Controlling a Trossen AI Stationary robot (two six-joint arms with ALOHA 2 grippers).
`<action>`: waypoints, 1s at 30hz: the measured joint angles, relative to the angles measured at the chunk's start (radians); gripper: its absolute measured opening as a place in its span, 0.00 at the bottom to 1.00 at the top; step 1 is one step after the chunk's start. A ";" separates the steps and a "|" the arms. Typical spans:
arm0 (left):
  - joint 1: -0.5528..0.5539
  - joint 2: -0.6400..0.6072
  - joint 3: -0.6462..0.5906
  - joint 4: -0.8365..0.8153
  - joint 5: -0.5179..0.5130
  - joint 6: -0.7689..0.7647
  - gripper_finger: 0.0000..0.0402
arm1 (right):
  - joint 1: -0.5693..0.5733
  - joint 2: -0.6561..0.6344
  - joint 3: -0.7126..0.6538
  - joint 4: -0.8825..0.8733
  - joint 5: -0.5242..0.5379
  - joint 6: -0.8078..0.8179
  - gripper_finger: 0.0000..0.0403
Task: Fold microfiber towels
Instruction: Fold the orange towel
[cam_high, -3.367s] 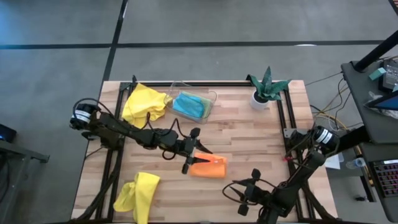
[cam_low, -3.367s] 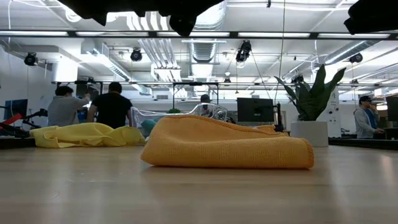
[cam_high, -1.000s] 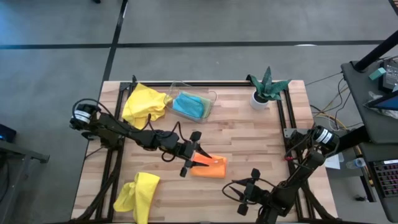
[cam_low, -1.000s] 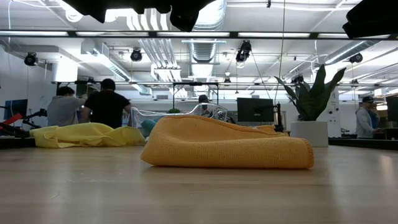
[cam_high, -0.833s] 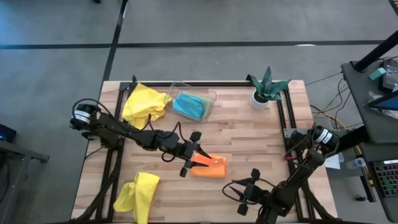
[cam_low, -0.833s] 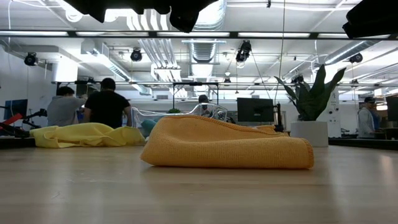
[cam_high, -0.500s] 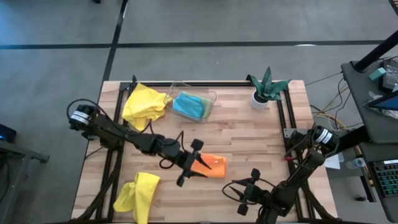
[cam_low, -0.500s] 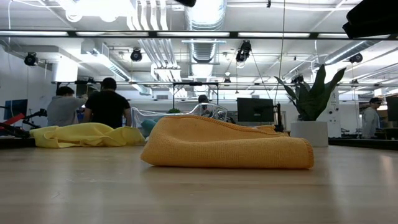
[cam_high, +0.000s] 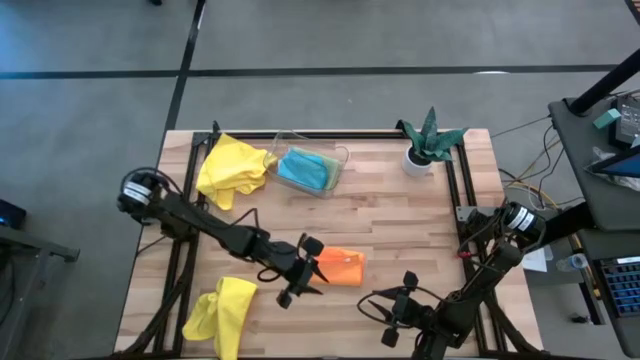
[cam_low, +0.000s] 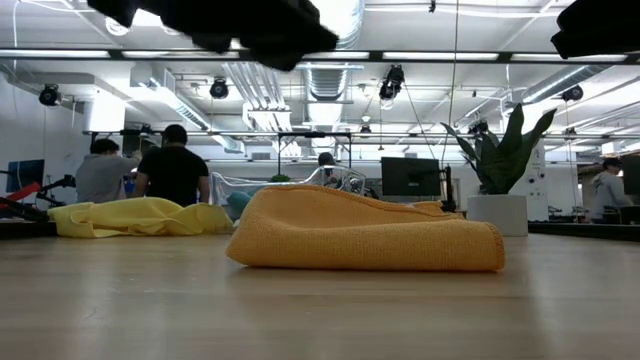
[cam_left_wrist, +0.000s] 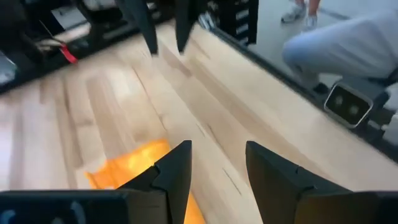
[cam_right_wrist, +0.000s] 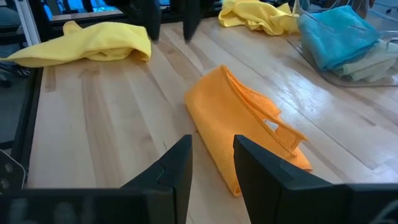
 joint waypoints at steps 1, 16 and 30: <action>0.000 0.018 0.000 0.007 0.000 0.000 0.34 | 0.000 0.000 0.000 0.003 0.000 0.000 0.27; -0.029 0.156 0.003 0.007 0.002 -0.004 0.34 | 0.000 0.000 0.000 0.001 0.000 -0.018 0.27; -0.036 0.163 -0.003 0.037 0.004 -0.055 0.34 | 0.000 0.000 0.000 0.002 0.000 -0.018 0.27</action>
